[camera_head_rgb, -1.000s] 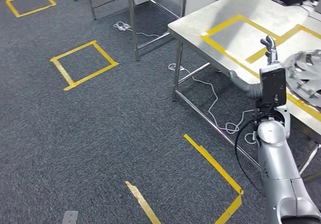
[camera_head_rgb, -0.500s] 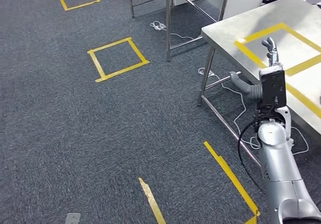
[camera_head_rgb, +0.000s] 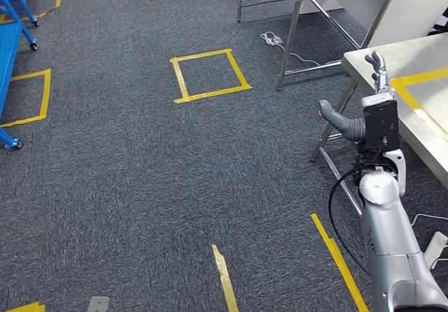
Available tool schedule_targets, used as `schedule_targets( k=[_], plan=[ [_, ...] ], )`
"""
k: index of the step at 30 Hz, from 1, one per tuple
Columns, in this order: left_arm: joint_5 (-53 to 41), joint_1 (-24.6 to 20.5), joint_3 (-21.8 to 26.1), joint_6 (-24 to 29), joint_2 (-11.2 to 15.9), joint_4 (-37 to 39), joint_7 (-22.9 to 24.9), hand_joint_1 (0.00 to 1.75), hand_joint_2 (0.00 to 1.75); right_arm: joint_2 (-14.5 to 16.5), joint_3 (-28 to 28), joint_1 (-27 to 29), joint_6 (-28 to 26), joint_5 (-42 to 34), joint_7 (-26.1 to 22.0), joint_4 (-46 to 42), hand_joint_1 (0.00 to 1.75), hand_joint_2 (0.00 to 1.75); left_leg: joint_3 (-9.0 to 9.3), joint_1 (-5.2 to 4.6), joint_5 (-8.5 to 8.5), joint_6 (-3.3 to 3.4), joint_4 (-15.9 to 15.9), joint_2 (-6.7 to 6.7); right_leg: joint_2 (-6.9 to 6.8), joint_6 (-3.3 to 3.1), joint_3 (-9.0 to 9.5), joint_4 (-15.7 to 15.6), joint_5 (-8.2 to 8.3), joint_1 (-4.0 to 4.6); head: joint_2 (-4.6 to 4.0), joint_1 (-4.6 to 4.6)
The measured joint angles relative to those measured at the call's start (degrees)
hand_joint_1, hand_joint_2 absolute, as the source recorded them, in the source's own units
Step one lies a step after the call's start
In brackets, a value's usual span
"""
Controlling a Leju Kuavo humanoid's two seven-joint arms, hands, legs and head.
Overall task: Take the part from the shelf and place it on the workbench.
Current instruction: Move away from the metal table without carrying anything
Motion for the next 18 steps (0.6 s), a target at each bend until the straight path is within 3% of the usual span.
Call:
schedule_targets(
  k=[1, 2, 3, 4, 5, 6, 8, 10, 12, 13, 15, 17, 18],
  plan=[
    [0.0, -0.1, 0.0, 0.0, 0.0, 0.0, 0.0, 0.00, 0.00, 0.0, -0.1, 0.2, 0.0, 0.1, 0.0, -0.1, 0.00, 1.75, -0.01, 0.00, -0.01, 0.17, 0.0, -0.72, 1.62, 0.06, -1.83, 3.9, -1.75, -0.04, 0.00, 0.13],
    [0.0, -0.1, 0.0, -0.1, 0.0, 0.0, 0.0, 0.00, 0.00, 0.0, -0.1, 0.6, -0.1, 0.1, 0.0, -0.2, 0.00, 1.75, -0.01, -0.02, -0.01, 0.31, 0.0, -1.49, 2.41, 0.11, -3.96, 8.0, -3.25, -0.02, 0.00, 0.20],
    [-0.1, -0.1, 0.0, -0.1, -0.1, 0.0, 0.0, 0.00, 0.00, 0.0, -0.1, 1.0, -0.1, 0.2, 0.0, -0.3, 0.00, 1.75, 0.00, -0.03, -0.03, 0.35, 0.0, -2.32, 2.74, 0.14, -5.74, 11.0, -3.98, 0.01, 0.00, 0.23],
    [-0.2, -0.1, 0.0, -0.2, -0.1, 0.0, 0.0, 0.00, 0.00, 0.0, -0.1, 1.5, -0.2, 0.3, 0.0, -0.4, 0.00, 1.75, 0.01, -0.04, -0.03, 0.36, 0.1, -3.17, 2.87, 0.12, -6.68, 12.0, -3.60, 0.02, 0.00, 0.24],
    [-0.4, -0.1, 0.0, -0.2, -0.1, 0.0, 0.0, 0.00, 0.00, 0.0, -0.1, 1.8, -0.2, 0.5, 0.0, -0.6, 0.00, 1.75, 0.04, -0.04, -0.05, 0.34, 0.2, -4.03, 2.99, 0.03, -6.48, 10.7, -2.03, 0.02, 0.00, 0.24],
    [-0.6, -0.1, -0.1, -0.3, -0.1, 0.0, 0.0, 0.00, 0.00, 0.0, -0.1, 2.0, -0.3, 0.6, -0.1, -0.9, 0.00, 1.75, 0.07, -0.03, -0.09, 0.27, 0.3, -4.85, 3.37, -0.08, -5.32, 7.4, 0.29, -0.03, 0.00, 0.24],
    [-1.1, -0.3, -0.4, -0.4, -0.2, 0.0, 0.0, 0.00, 0.00, 0.0, -0.1, 2.0, -0.3, 0.8, -0.3, -1.6, 0.00, 1.75, -0.08, -0.01, -0.22, -0.02, 0.7, -6.35, 5.79, -0.32, -2.02, -0.1, 3.83, -0.31, 0.01, 0.18],
    [-1.5, -0.6, -0.7, -0.4, -0.2, 0.0, 0.2, 0.00, 0.00, 0.0, 0.0, 2.2, -0.3, 1.1, -0.4, -2.0, 0.00, 1.75, -0.63, 0.14, -0.10, -0.63, 0.9, -7.65, 7.45, -0.52, -0.31, -3.4, 4.43, -0.41, 0.01, 0.18],
    [-1.7, -0.7, -0.9, -0.4, -0.3, 0.0, 0.3, 0.00, 0.00, 0.1, 0.0, 2.4, -0.3, 1.3, -0.5, -2.4, 0.00, 1.75, -1.05, 0.34, 0.15, -1.28, 0.9, -8.90, 6.53, -0.86, -0.03, -3.7, 4.41, -0.32, 0.00, 0.18],
    [-1.8, -0.6, -1.0, -0.4, -0.3, 0.0, 0.4, 0.00, 0.00, 0.2, 0.1, 2.4, -0.3, 1.4, -0.5, -2.6, 0.00, 1.75, -1.19, 0.30, -0.08, -1.55, 1.2, -8.68, 5.85, -1.16, 0.17, -3.9, 4.48, -0.37, 0.00, 0.14],
    [-1.8, -0.8, -1.2, -0.4, -0.3, 0.0, 0.4, 0.00, 0.00, 0.3, 0.0, 2.4, -0.3, 1.5, -0.6, -2.9, 0.00, 1.75, -2.66, 0.12, -2.24, -2.10, 4.5, -5.89, 4.25, -1.89, 0.69, -4.4, 4.56, -0.44, 0.00, -0.16],
    [-1.8, -1.0, -1.4, -0.4, -0.3, 0.0, 0.4, 0.00, 0.00, 0.3, 0.0, 2.5, -0.2, 1.5, -0.6, -3.1, 0.00, 1.75, -6.09, 0.21, -5.86, -2.54, 12.1, -2.50, 2.57, -2.39, 0.99, -4.5, 4.39, -0.13, 0.01, -0.41],
    [-1.8, -1.0, -1.4, -0.4, -0.3, 0.0, 0.4, 0.00, 0.00, 0.3, 0.0, 2.5, -0.2, 1.5, -0.6, -3.1, 0.00, 1.75, -7.68, 0.34, -7.07, -2.68, 15.5, -1.83, 1.77, -2.48, 1.05, -4.5, 4.30, -0.01, 0.01, -0.39]
  ],
)
